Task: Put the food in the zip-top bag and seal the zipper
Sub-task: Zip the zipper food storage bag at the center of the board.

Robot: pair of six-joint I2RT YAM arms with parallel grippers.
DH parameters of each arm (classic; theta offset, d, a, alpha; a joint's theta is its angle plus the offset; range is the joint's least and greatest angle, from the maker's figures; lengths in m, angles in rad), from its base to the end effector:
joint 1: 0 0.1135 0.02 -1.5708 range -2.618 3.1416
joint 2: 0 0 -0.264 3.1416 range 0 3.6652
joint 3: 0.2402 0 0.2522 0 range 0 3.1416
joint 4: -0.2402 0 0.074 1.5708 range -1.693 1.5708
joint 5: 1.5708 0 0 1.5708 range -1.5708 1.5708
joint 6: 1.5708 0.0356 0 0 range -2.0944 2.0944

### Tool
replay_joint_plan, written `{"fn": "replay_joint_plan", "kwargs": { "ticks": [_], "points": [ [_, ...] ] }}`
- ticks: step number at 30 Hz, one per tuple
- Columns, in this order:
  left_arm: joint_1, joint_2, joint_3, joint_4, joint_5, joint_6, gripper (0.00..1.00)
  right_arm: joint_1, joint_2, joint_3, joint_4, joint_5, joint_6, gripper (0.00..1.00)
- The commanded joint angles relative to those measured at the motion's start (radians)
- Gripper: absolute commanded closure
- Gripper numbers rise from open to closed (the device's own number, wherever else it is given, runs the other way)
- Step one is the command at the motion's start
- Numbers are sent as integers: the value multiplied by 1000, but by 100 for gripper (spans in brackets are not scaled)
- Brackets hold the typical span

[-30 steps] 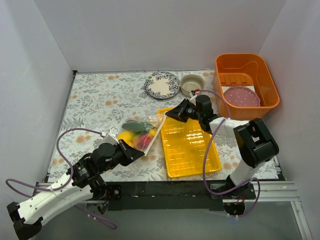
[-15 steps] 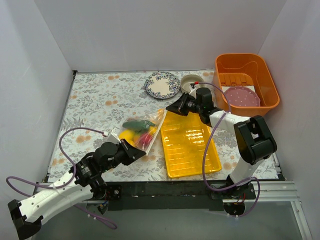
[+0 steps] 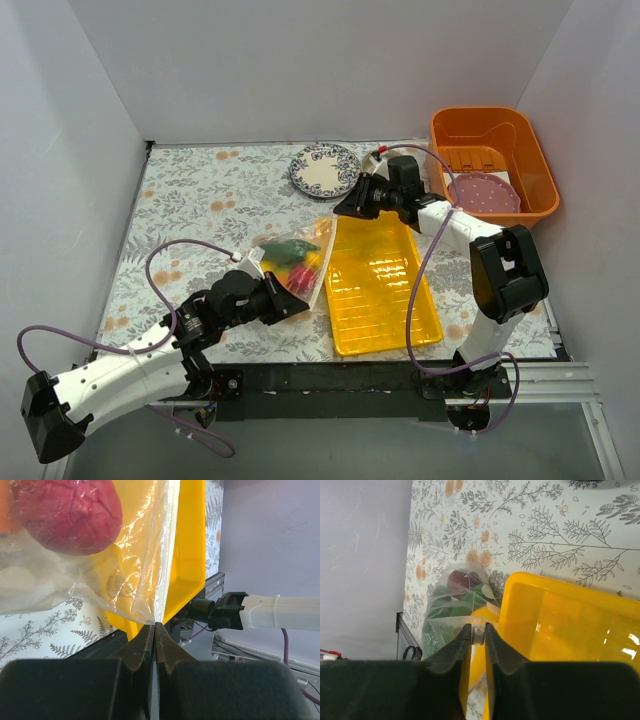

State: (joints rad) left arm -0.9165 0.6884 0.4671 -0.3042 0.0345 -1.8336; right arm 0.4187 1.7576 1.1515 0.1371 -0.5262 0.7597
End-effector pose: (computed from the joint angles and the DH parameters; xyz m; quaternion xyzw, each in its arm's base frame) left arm 0.0983 -0.1301 0.2310 -0.3758 0.7807 -0.4925 0.0824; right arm 0.3564 0.1782 0.2353 0.0054 0.8339 0.4651 0.2971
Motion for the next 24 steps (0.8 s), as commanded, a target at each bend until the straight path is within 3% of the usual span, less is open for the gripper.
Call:
{"fn": "replay_joint_plan", "kwargs": {
  "ticks": [1,3,6,12,19,24],
  "points": [
    [-5,5,31,33,90,28,100,-29,-20,79,-82,55,-126,67],
    [-5,-1,28,33,88,23,100,-43,-27,73,-71,32,-135,52],
    [-5,-9,19,34,77,13,100,-58,-40,65,-105,45,-146,47],
    [-5,5,11,51,77,13,100,-69,-121,-65,-91,63,-119,45],
    [-5,51,24,68,96,42,100,-55,-185,-248,113,-73,21,45],
    [-5,53,21,66,96,45,100,-34,-159,-286,255,-132,101,45]
  ]
}}
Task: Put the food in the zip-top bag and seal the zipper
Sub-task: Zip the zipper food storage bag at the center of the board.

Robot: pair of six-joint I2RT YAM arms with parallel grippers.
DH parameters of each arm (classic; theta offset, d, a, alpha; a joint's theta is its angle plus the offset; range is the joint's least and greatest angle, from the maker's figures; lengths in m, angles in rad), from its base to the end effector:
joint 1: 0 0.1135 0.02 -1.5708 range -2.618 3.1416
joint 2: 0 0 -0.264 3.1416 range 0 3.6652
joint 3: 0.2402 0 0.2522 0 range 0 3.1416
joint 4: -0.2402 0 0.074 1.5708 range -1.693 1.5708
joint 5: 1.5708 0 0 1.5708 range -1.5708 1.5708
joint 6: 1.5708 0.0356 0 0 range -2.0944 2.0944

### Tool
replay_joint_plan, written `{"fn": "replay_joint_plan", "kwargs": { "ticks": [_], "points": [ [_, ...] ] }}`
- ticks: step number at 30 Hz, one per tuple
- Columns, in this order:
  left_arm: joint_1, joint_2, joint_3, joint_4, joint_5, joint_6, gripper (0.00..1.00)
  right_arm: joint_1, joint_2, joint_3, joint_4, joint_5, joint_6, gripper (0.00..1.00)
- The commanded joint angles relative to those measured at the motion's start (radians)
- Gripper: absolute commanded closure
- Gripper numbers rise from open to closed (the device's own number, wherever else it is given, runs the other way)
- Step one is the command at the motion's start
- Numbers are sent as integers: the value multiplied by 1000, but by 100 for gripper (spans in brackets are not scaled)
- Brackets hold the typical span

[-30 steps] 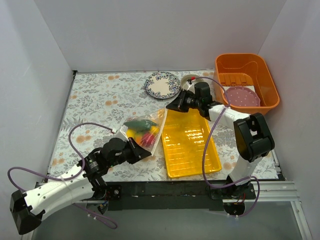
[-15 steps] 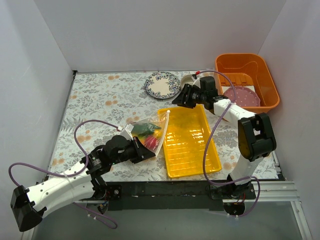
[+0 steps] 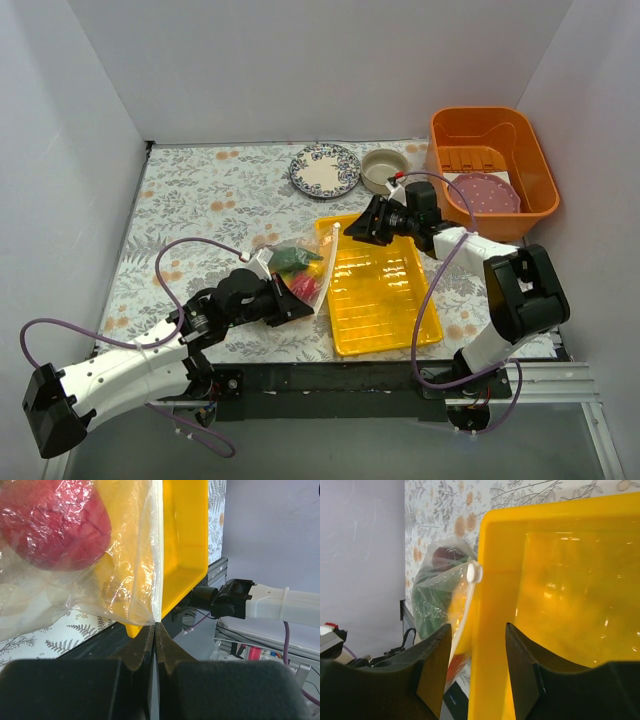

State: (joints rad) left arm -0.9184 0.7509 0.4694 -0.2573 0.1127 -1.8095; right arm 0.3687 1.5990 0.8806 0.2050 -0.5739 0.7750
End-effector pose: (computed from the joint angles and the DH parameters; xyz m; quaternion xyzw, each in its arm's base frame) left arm 0.1018 -0.1398 0.2271 -0.3492 0.7956 -0.4922 0.0532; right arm 0.3119 0.1412 0.2103 0.0273 0.8399 0.4673 0.2746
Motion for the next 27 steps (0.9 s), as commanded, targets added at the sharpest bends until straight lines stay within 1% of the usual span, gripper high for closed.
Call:
{"fn": "replay_joint_plan", "kwargs": {
  "ticks": [1,3,6,12,16,17,18,27],
  "points": [
    [-2,-12,17,20,18,19,100,18,13,-17,207,-98,96,46],
    [-4,-18,12,18,16,18,100,19,29,-17,256,-106,124,46],
    [-2,-25,6,18,16,10,100,24,64,4,277,-107,136,46],
    [-4,-44,6,10,4,7,100,26,107,32,248,-70,144,47],
    [-2,-50,5,9,4,6,100,26,133,44,263,-69,142,48],
    [-2,-51,2,7,2,4,100,26,137,49,264,-70,145,51],
    [-2,-56,0,7,1,1,100,24,144,52,264,-67,145,52],
    [-2,-79,-2,-3,-22,-1,100,26,179,86,266,-52,152,53]
  ]
}}
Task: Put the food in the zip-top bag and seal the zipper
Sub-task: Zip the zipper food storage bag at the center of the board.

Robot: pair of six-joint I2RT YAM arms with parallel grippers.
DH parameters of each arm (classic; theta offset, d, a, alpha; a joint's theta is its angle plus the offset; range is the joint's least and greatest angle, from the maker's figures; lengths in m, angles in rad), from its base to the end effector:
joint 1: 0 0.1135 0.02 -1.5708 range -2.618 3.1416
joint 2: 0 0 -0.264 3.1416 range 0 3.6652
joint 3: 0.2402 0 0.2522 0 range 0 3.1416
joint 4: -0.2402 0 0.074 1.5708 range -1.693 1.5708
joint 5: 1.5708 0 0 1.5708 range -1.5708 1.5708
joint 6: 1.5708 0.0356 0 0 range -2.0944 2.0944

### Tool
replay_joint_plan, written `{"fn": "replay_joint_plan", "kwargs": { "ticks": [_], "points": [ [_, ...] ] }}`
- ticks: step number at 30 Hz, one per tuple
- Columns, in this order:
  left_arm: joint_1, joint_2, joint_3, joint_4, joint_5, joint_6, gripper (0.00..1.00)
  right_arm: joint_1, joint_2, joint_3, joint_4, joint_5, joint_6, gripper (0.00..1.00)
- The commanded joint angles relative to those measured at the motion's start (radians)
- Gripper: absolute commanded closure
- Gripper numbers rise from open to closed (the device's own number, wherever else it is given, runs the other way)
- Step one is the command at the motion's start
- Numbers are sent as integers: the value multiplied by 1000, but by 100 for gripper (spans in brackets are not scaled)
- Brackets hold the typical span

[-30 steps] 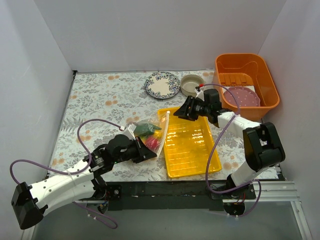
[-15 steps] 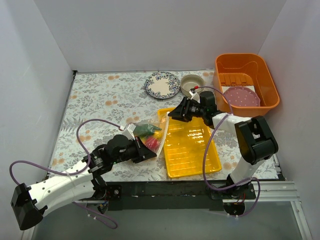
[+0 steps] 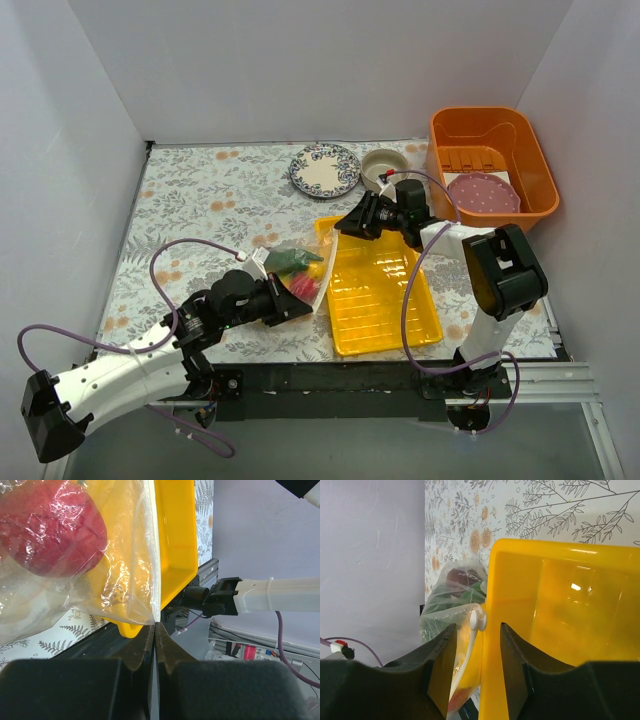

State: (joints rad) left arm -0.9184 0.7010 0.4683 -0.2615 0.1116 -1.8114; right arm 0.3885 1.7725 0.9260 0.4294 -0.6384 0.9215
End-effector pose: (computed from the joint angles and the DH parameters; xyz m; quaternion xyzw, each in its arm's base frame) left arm 0.0981 -0.1349 0.2338 -0.3444 0.7856 -0.5109 0.0578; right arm 0.3380 0.1613 0.1869 0.0445 0.8128 0.5240 0.2504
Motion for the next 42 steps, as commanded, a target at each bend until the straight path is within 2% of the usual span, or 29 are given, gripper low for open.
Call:
{"fn": "replay_joint_plan", "kwargs": {
  "ticks": [1,5,17,18,19,23,29,42],
  "points": [
    [-2,-32,-2,-1,-23,0,100,7,5,37,42,19,5,54],
    [-2,-46,-13,-1,-23,-8,100,7,5,20,74,32,14,62],
    [-2,-61,-39,15,-29,-31,100,9,47,40,109,5,42,65],
    [-2,-58,-39,13,-27,-31,100,9,45,39,111,6,42,66],
    [-4,-57,-39,15,-27,-31,100,7,44,31,114,6,43,74],
    [-4,-52,-39,16,-26,-31,100,10,42,22,131,3,48,81],
    [-2,-52,-45,19,-20,-32,100,9,50,36,154,-4,66,83],
    [-4,-18,-34,30,-1,-9,100,4,71,106,85,29,36,85]
  ]
}}
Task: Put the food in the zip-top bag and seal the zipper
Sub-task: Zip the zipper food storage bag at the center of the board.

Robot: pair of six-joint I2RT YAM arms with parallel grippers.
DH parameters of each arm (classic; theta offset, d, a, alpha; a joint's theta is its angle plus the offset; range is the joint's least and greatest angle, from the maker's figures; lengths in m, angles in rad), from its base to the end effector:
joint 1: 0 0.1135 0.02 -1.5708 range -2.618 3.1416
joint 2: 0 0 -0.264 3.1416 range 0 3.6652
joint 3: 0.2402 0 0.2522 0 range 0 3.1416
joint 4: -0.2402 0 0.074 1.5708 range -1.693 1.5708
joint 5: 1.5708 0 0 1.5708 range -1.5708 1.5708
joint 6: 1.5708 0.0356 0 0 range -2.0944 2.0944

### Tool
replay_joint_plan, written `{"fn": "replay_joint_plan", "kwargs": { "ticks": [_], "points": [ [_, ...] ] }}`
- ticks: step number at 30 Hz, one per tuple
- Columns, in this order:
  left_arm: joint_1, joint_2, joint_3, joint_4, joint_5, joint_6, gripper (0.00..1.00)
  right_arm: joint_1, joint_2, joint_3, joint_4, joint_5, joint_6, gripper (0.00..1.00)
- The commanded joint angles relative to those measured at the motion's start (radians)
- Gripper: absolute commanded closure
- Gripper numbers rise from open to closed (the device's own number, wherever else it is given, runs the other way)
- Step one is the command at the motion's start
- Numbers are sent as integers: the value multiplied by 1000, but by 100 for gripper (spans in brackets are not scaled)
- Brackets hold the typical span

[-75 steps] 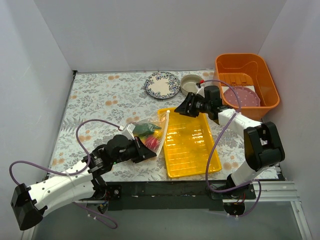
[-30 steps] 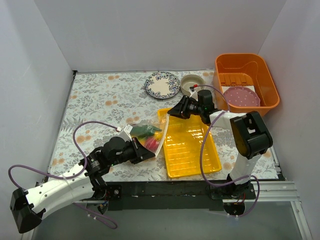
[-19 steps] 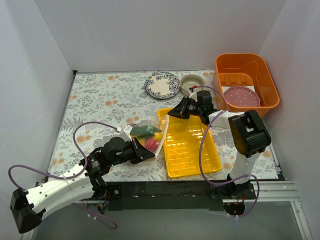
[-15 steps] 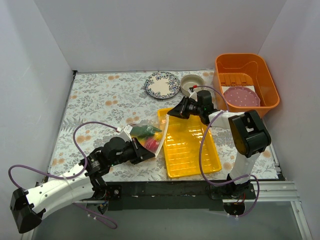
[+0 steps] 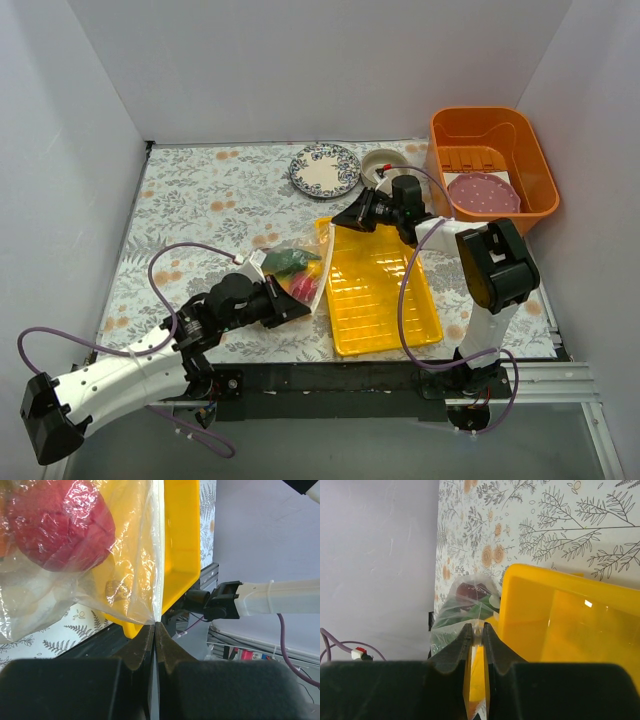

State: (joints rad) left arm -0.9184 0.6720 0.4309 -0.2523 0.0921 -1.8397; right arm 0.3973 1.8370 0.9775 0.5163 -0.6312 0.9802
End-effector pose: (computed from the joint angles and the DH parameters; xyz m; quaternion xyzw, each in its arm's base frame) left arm 0.0957 -0.1307 0.2258 -0.3600 0.7786 -0.5106 0.0589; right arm 0.3529 0.1709 0.1872 0.0521 0.7957 0.5439 0.2615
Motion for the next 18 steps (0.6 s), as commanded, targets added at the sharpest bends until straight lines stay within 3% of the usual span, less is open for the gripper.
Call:
{"fn": "replay_joint_plan", "kwargs": {
  "ticks": [1,4,11,14,15,18],
  "points": [
    [-4,23,5,27,18,20,100,-5,5,62,-25,21,-32,85],
    [-4,46,8,65,18,26,100,-6,-5,101,-84,25,-87,84],
    [-2,141,37,139,47,60,100,-6,-90,204,-424,142,-307,69],
    [-4,166,43,156,57,65,100,-6,-148,172,-484,220,-363,52],
    [-2,172,45,156,58,66,100,-6,-168,159,-514,250,-374,38],
    [-4,175,51,162,66,77,100,-5,-307,54,-553,457,-397,26]
  ]
}}
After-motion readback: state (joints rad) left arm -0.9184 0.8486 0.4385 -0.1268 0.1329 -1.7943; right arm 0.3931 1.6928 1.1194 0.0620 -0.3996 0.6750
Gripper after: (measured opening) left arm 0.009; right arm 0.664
